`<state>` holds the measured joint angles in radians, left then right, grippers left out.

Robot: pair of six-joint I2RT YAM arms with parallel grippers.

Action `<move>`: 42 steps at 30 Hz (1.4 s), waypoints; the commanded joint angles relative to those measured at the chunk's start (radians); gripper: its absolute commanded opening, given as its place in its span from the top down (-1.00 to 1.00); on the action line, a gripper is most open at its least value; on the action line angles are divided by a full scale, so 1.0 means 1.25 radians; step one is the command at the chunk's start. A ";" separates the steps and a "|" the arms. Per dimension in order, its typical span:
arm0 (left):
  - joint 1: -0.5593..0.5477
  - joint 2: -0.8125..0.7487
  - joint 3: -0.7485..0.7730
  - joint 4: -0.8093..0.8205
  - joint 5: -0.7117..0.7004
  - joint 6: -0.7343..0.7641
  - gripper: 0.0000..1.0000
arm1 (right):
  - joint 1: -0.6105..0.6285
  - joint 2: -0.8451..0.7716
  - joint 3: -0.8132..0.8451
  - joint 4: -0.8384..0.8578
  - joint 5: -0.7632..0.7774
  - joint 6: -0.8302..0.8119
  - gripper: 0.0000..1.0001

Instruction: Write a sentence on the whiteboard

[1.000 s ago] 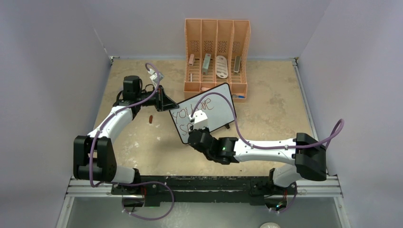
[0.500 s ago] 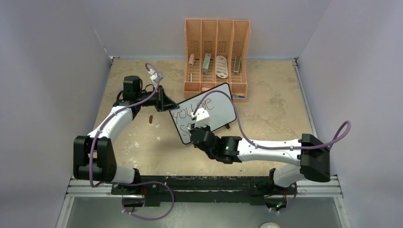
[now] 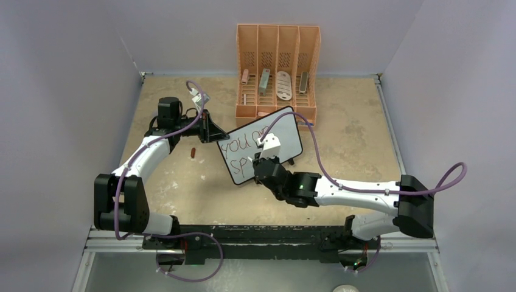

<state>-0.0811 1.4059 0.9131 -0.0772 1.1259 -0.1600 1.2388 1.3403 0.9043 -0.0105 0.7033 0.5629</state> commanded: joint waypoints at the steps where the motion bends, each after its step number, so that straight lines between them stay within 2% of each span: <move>1: -0.006 -0.018 0.026 -0.010 0.004 0.015 1.00 | -0.013 -0.019 -0.011 0.015 0.034 0.022 1.00; 27: -0.006 -0.014 0.027 -0.008 0.009 0.014 1.00 | -0.020 0.028 -0.015 0.045 0.002 0.014 1.00; 42: -0.006 -0.014 0.027 -0.009 0.010 0.014 1.00 | -0.029 0.028 -0.020 0.013 0.042 0.032 1.00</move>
<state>-0.0811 1.4059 0.9131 -0.0772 1.1259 -0.1600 1.2167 1.3819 0.8745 0.0105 0.7078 0.5827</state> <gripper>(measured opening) 0.032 0.115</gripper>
